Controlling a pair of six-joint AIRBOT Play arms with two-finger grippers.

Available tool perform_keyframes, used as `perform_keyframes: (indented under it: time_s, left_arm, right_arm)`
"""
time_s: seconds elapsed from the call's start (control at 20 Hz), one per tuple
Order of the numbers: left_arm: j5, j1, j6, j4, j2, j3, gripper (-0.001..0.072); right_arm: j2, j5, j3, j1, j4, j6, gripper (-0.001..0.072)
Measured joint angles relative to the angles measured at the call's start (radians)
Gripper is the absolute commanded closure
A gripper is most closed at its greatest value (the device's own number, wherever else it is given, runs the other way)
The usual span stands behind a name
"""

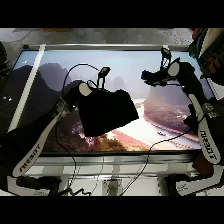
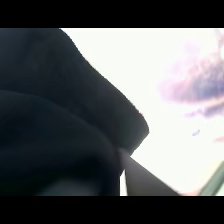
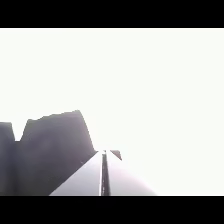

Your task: Fold the clothes and pants, and hang the long-sleeved shirts on hangers.

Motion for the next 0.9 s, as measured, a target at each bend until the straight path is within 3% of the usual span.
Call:
perform_keyframes:
  time_s: [0.05, 0.3, 0.5, 0.55, 0.6, 0.65, 0.75, 0.9]
  left_arm:
    - [0.032, -0.018, 0.002, -0.001, -0.006, 0.0, -0.0008]
    - [0.098, -0.036, 0.019, 0.002, -0.006, 0.0, -0.0007]
    - [0.103, 0.034, 0.028, 0.037, 0.037, 0.0, -0.0003]
    - [0.092, 0.061, 0.03, 0.053, 0.051, 0.0, -0.0003]
    - [0.076, 0.087, 0.03, 0.064, 0.063, 0.0, -0.0003]
    - [0.053, 0.114, 0.03, 0.072, 0.074, 0.0, -0.0003]
    - [-0.004, 0.167, 0.031, 0.086, 0.089, 0.0, -0.0003]
    - [-0.097, 0.226, 0.032, 0.094, 0.099, 0.0, -0.0003]
  right_arm:
    - [0.005, 0.005, 0.0, -0.02, -0.001, -0.016, 0.0686]
    - [0.014, 0.025, -0.001, -0.082, -0.011, -0.143, 0.0687]
    - [0.013, 0.081, -0.002, -0.095, 0.178, -0.462, 0.0685]
    - [0.011, 0.12, -0.002, -0.094, 0.266, -0.576, 0.0574]
    - [0.01, 0.149, -0.002, -0.09, 0.337, -0.666, 0.0324]
    - [0.009, 0.167, -0.002, -0.082, 0.394, -0.74, 0.0183]
    - [0.003, 0.163, -0.002, -0.053, 0.436, -0.809, 0.0181]
    - [-0.028, 0.154, -0.003, 0.019, 0.378, -0.843, 0.0176]
